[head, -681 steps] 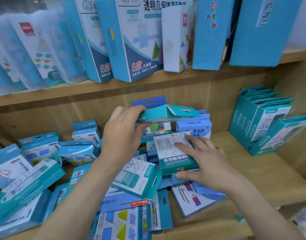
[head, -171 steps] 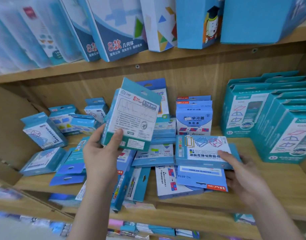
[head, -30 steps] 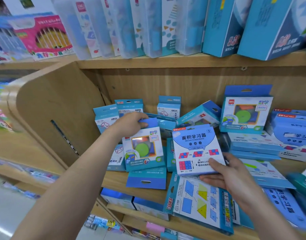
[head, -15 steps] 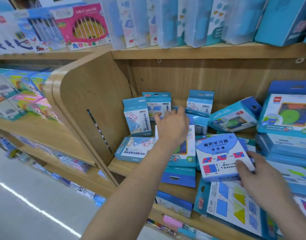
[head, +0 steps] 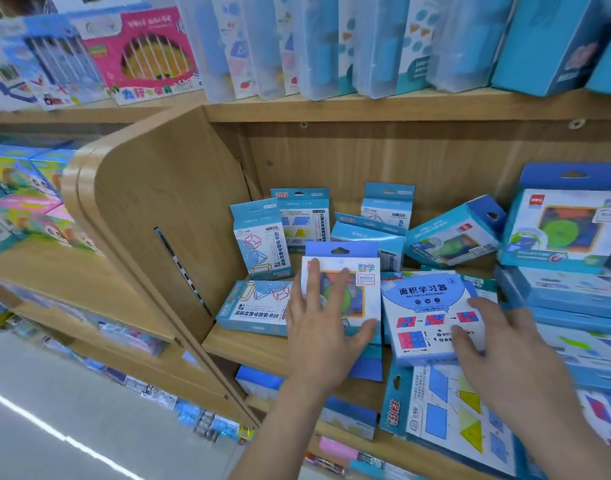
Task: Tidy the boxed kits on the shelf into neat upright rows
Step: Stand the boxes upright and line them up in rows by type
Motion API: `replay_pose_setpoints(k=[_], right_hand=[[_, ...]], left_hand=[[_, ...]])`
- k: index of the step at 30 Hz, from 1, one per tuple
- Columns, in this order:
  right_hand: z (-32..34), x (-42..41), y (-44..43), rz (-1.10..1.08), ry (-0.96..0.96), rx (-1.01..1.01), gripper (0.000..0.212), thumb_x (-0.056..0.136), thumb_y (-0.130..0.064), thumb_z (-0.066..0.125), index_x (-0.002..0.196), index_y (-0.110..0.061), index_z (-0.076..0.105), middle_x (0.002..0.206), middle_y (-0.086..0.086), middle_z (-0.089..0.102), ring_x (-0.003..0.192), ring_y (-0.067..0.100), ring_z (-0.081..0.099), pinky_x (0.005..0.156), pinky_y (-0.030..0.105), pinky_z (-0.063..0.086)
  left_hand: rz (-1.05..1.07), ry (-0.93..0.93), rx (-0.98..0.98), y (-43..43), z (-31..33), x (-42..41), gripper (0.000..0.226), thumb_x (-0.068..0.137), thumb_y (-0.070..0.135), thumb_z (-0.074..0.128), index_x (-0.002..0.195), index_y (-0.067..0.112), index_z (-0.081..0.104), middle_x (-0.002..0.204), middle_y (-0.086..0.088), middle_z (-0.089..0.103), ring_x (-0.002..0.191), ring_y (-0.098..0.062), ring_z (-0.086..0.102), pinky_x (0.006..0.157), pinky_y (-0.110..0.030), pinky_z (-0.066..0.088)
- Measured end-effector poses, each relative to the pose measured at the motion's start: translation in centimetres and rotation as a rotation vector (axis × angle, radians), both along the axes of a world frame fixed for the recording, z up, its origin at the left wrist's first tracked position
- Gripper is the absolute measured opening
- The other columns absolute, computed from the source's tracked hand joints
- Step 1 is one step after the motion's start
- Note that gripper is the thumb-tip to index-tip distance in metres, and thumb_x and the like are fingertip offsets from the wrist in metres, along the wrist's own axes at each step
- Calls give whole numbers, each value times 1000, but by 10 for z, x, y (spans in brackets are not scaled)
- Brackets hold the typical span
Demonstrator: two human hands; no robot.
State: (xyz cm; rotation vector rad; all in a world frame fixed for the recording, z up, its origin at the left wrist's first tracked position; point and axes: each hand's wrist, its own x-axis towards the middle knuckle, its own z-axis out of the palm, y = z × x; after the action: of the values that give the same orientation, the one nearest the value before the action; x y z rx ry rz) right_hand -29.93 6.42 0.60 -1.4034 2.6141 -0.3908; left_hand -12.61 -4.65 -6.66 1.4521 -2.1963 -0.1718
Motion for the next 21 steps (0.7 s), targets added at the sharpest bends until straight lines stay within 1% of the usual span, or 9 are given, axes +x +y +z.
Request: replay_pose_setpoints(k=[2,4,6,8,10,13,16,19,21], right_hand=[[0,1,0,3,22,4,48,94,-47,41,139,-30,35,117,5,42,95,27,61,62,32,38],[1,1,2,5,43,-2,48,93,-48,42,138,-30,38,116,4,43,94,26,62,63,32,42],[2,0,3,6,49,-10,48,92,-50,42,136,-31,40,116,4,45,95,25,62,65,32,45],[2,-2,5,10,52,-14,48,92,-52,41,135,-32,40,117,3,46,97,25,62,66,32,45],[2,-3,6,18,54,-14,49,92,-55,40,135,-33,39,118,2,46,99,23,61,65,31,42],[3,-8,8,34,23,-25,49,91,-56,38,135,-34,38,120,1,43,103,23,60,67,31,42],[6,-15,7,76,-31,-62,49,91,-55,39,135,-34,39,118,0,41,104,24,58,69,33,45],[7,-22,4,127,-89,-174,45,90,-48,46,132,-31,47,113,0,43,101,25,57,71,35,46],[4,-26,1,194,-126,-271,41,88,-40,55,127,-26,56,110,1,47,97,25,57,72,34,45]], left_hand=[[-28,16,-35,0,-1,1,72,79,64,48,143,39,27,160,2,2,146,-29,6,117,-41,4],[-66,30,-40,2,-1,4,69,79,63,48,141,39,29,159,4,2,146,-27,5,117,-37,-1],[-100,48,-13,5,1,5,67,79,64,46,140,43,27,159,8,-1,146,-29,2,116,-39,2],[-110,55,32,10,3,5,67,79,66,45,139,48,22,158,12,-7,146,-31,-2,117,-45,10],[-103,44,76,12,5,4,68,79,66,46,139,52,18,157,16,-10,146,-28,-8,116,-47,16],[-87,25,56,15,9,4,68,80,64,50,138,52,18,158,15,-7,145,-24,-11,116,-45,13],[-76,53,11,14,14,4,61,80,59,51,135,48,27,158,9,6,146,-20,-5,116,-41,12],[-73,104,17,12,21,6,52,84,56,48,133,42,37,157,5,16,146,-18,7,115,-36,17],[-67,136,28,11,25,7,50,86,48,56,132,37,41,155,4,21,143,-18,15,112,-34,23]])
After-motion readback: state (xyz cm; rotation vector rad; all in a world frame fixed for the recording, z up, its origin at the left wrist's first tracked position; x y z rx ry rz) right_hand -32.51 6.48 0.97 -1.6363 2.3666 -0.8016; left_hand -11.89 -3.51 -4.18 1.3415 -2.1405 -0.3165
